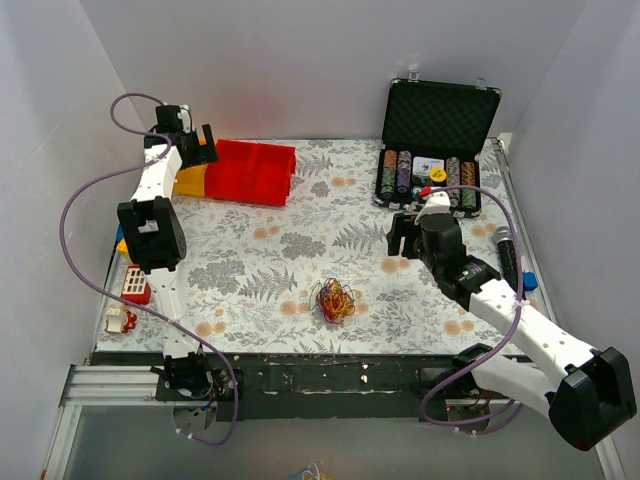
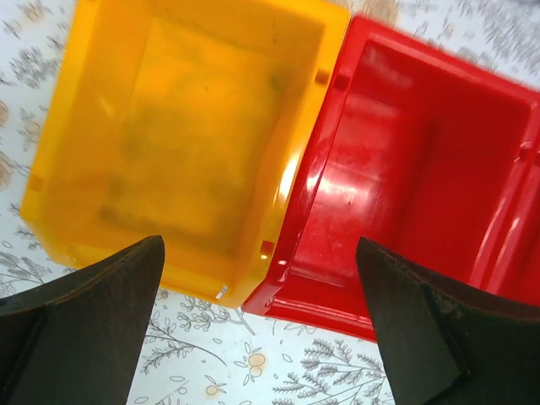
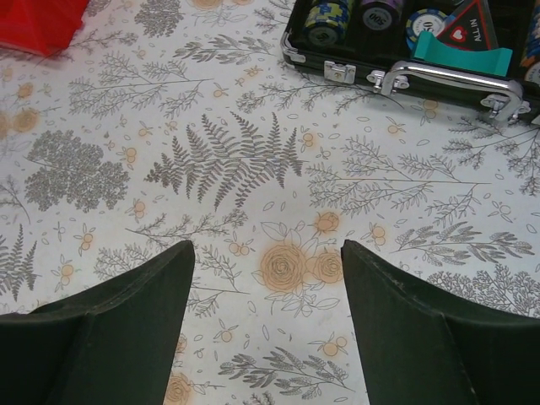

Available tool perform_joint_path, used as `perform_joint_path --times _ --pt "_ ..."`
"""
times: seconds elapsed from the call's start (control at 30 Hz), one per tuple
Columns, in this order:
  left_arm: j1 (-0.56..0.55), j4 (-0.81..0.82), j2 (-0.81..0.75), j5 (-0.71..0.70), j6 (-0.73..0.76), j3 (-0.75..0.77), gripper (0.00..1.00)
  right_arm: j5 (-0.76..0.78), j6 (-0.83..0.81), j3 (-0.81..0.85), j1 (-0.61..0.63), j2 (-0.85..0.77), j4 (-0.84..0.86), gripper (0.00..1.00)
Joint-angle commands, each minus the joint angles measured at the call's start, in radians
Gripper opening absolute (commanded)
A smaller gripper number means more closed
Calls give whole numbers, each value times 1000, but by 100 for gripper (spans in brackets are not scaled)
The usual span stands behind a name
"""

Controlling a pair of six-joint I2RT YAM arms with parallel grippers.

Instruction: Untangle the cables

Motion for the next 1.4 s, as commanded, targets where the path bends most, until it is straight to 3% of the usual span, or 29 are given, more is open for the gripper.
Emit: perform_joint_path --times 0.0,0.13,0.23,0.37,0.43,0.67,0.9,1.17,1.37 --pt "-11 23 -2 14 50 -48 98 28 17 8 35 -7 55 78" --pt "-28 62 -3 -9 77 -93 98 33 26 13 53 -7 55 76" --pt "-34 83 -2 -14 90 -114 89 30 34 13 62 -12 56 73" --pt "-53 134 -14 -37 111 -174 71 28 39 13 69 -13 61 71" --pt "-60 172 -31 -43 122 -223 57 30 42 13 72 -15 58 71" --pt "-106 247 -127 -54 148 -395 30 33 48 6 78 -21 53 65" --pt "-232 310 -311 -54 134 -684 29 36 55 -9 81 -30 53 64" --pt "-349 298 -473 -29 -7 -923 30 44 63 -72 81 -6 70 63" --pt "-424 297 -556 -26 -94 -1047 39 36 66 -96 81 80 134 65"
